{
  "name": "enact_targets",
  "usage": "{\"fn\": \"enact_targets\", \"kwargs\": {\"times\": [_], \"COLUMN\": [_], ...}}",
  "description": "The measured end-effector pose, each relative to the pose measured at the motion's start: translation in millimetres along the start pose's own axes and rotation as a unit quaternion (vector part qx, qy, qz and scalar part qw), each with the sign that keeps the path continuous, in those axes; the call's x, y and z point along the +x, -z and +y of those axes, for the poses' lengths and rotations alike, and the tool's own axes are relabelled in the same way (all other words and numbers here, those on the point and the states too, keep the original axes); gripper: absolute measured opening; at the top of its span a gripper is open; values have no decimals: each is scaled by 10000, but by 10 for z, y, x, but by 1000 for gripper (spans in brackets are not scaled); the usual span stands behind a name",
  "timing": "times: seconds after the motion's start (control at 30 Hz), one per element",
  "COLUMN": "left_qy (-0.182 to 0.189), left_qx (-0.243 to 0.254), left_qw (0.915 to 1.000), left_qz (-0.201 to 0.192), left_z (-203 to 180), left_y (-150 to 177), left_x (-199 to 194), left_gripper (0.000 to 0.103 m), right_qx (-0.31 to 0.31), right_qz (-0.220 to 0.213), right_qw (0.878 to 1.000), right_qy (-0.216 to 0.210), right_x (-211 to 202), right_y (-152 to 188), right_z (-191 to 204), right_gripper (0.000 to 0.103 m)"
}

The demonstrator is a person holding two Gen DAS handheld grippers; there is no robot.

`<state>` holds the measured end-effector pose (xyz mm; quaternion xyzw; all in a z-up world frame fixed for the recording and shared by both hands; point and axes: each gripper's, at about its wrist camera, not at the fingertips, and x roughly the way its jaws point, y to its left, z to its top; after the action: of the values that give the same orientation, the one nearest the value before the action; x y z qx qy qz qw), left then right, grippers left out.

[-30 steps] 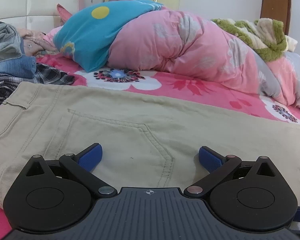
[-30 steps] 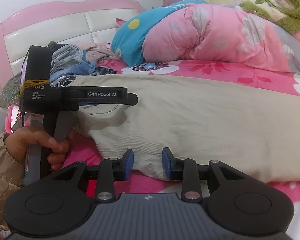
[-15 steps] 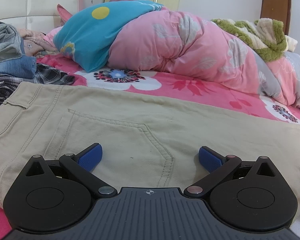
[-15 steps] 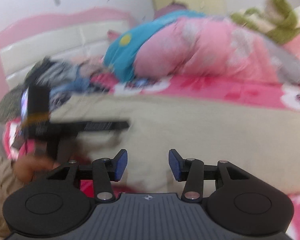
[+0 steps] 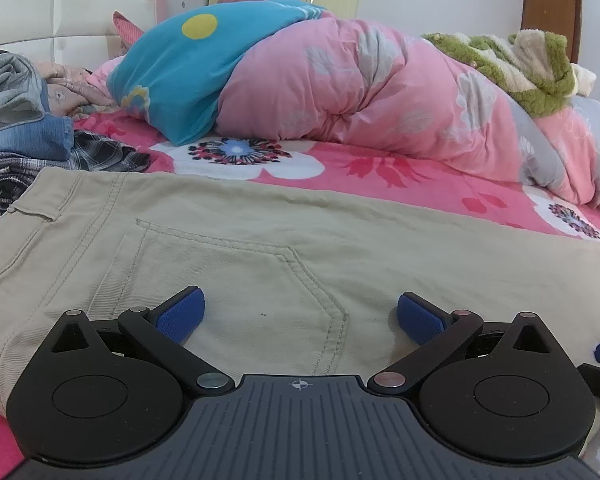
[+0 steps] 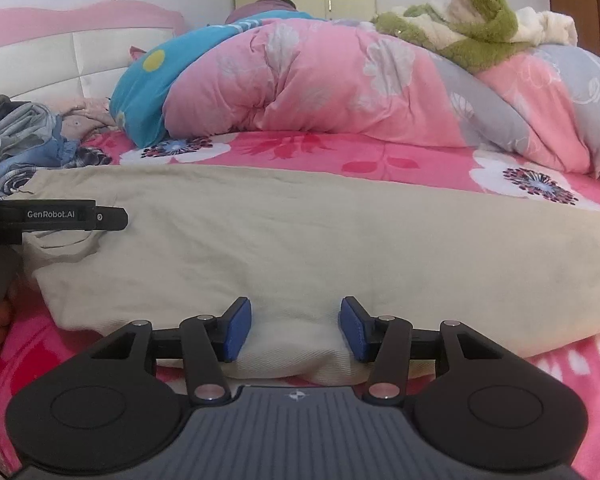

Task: Fold clothes

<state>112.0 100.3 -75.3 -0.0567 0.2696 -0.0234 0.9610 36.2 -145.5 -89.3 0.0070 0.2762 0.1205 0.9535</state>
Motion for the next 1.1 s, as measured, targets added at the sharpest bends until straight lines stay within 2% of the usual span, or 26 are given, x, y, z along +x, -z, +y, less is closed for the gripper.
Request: {"fn": "enact_targets", "kwargs": {"times": [0.23,1.1], "left_qy": [-18,-51], "left_qx": [27,70], "left_qw": [10000,10000], "left_qz": [5,19], "left_z": [-5,-14], "left_y": [-1,-6], "left_x": [6,1], "left_gripper": [103,103], "right_qx": [-92,-17], "right_qz": [78,84], "right_qw": [9998,9999], "right_qy": [132,100], "right_x": [98,102], "right_y": [151,150], "right_z": [-10,-25], "right_gripper": [52,53]}}
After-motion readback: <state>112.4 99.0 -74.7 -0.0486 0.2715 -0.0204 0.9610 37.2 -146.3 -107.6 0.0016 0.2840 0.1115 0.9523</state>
